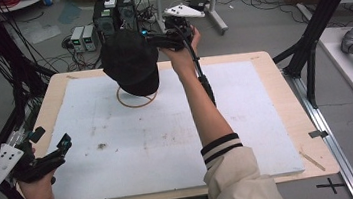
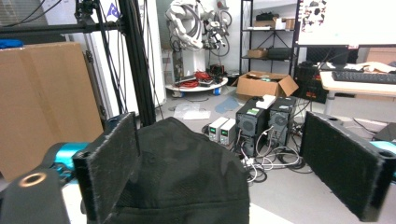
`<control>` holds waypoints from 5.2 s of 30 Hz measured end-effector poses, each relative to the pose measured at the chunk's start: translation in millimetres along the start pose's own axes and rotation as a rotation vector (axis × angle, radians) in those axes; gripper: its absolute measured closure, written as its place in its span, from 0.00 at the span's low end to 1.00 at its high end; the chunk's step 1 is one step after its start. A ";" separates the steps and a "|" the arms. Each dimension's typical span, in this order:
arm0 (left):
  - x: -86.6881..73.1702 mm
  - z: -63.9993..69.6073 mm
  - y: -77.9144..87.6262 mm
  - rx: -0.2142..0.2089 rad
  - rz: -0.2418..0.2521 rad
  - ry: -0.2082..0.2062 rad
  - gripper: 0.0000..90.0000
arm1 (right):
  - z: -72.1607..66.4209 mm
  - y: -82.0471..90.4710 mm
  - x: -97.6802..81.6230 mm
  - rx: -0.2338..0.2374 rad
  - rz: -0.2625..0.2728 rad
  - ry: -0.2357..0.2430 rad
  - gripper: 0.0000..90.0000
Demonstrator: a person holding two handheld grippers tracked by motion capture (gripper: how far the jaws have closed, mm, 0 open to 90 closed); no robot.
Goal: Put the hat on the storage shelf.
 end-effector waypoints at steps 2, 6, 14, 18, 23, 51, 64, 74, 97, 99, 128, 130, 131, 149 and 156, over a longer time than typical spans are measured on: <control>-0.3 0.7 -0.5 -0.002 -0.002 -0.003 0.12 | 0.5 4.2 3.5 0.014 0.002 -0.008 0.10; -0.7 2.2 -1.3 -0.007 -0.004 -0.006 0.12 | 1.2 12.2 10.5 0.031 0.003 0.012 0.03; -1.9 4.2 -2.4 -0.011 -0.010 -0.007 0.12 | 13.2 34.1 24.4 0.035 0.019 0.024 0.03; -2.4 5.6 -3.3 -0.015 -0.012 -0.010 0.12 | 21.9 46.8 27.3 0.031 0.016 0.021 0.03; -2.7 7.6 -4.4 -0.019 -0.015 -0.012 0.12 | 33.5 63.7 30.3 0.017 0.009 0.031 0.03; -5.9 12.2 -9.1 -0.032 -0.028 -0.013 0.12 | 72.0 154.1 40.8 -0.037 0.055 0.061 0.03; -6.5 14.3 -11.3 -0.039 -0.032 -0.019 0.12 | 86.9 192.5 27.1 -0.081 0.062 0.073 0.03; -5.2 14.5 -13.2 -0.040 -0.025 -0.020 0.12 | 100.4 220.5 4.1 -0.108 0.063 0.055 0.03; -3.6 18.0 -18.4 -0.052 -0.016 -0.023 0.12 | 124.3 279.1 -61.6 -0.128 0.052 0.034 0.03; -3.5 18.5 -18.7 -0.051 -0.016 -0.023 0.12 | 125.9 282.7 -67.2 -0.139 0.047 0.026 0.03; -3.0 16.3 -19.1 -0.046 -0.009 -0.024 0.12 | 127.3 306.2 -104.6 -0.178 0.047 0.013 0.03; -3.0 16.8 -19.5 -0.049 -0.009 -0.025 0.12 | 127.3 307.3 -107.3 -0.177 0.053 0.015 0.03; -2.9 16.7 -19.6 -0.049 -0.009 -0.026 0.12 | 127.1 307.6 -109.1 -0.180 0.043 0.013 0.03; -5.6 18.1 -24.5 -0.058 -0.013 -0.021 0.12 | 128.1 314.9 -110.5 -0.188 0.057 0.014 0.03; -5.2 17.3 -23.4 -0.054 -0.011 -0.019 0.12 | 126.2 313.9 -110.7 -0.183 0.056 0.013 0.03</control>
Point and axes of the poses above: each handheld gripper's, and its own axes: y roughly backward along the jaws, x roughly out of its top, z roughly to its right, the point moved 6 cm from there along -y, roughly forward along the jaws, and after that the axes turned 14 degrees about z, right-handed, at the moved point
